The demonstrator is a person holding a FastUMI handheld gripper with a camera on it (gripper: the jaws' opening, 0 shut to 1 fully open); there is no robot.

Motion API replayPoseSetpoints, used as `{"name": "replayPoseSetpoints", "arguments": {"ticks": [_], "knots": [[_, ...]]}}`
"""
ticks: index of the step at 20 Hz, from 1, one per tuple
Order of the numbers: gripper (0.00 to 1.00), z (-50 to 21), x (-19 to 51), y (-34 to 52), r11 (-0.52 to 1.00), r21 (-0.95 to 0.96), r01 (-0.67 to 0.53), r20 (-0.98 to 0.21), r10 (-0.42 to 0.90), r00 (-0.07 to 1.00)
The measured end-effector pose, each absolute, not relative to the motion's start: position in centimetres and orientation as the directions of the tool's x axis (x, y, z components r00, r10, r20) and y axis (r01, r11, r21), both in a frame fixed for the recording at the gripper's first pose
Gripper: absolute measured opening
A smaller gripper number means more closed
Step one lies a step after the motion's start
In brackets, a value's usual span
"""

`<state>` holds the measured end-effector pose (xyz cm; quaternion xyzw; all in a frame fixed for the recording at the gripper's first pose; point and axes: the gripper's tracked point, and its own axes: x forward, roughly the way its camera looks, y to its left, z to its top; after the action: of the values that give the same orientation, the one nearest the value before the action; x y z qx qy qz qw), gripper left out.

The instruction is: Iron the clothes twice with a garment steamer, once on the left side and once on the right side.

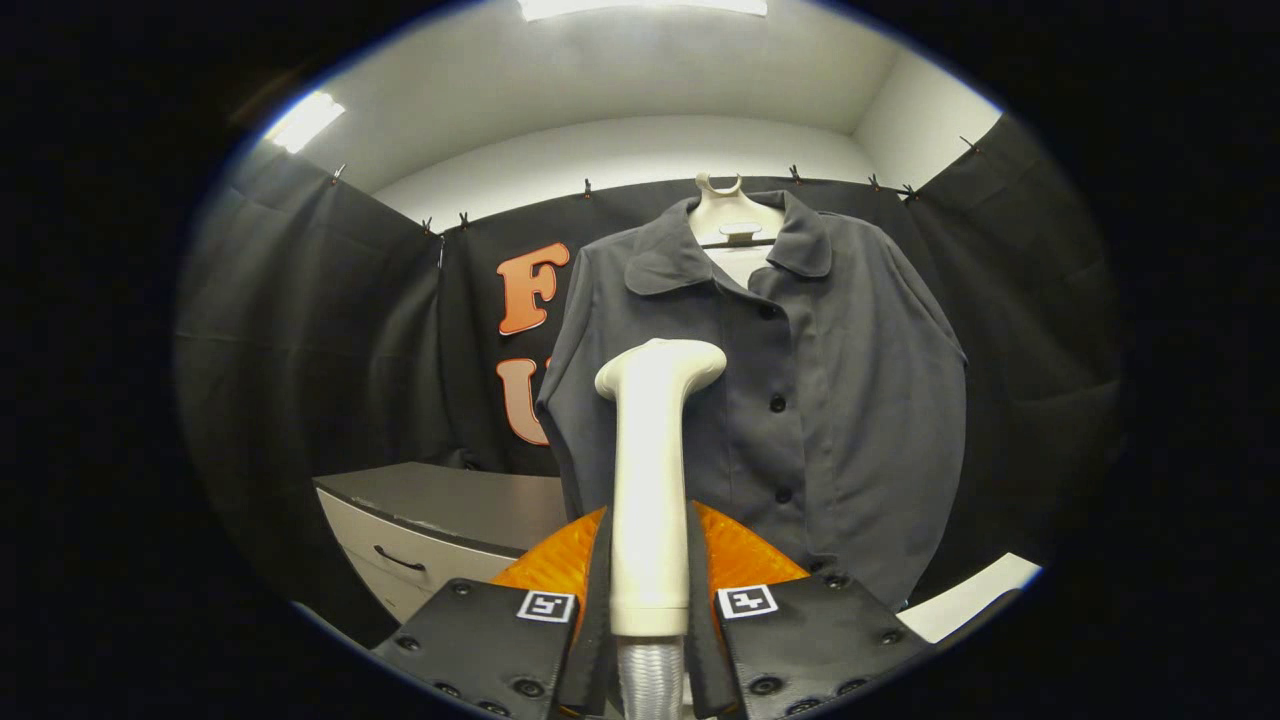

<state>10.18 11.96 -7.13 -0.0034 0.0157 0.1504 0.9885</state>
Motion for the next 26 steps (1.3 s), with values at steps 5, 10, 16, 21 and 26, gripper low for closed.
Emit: {"name": "replayPoseSetpoints", "arguments": {"ticks": [5,10,16,21,26], "knots": [[0.38,-8.9,9.3,11.3,0.959,-0.01,-0.282,-0.053,0.282,0.958],[0.38,-11.5,8.2,11.0,0.96,-0.009,-0.279,-0.085,0.277,0.957],[0.38,-13.4,7.4,10.5,0.96,-0.032,-0.277,-0.114,0.272,0.956],[0.38,-16.0,6.2,10.2,0.963,-0.024,-0.267,-0.158,0.26,0.953],[0.38,-19.5,5.2,9.8,0.965,-0.031,-0.26,-0.204,0.249,0.947]]}}
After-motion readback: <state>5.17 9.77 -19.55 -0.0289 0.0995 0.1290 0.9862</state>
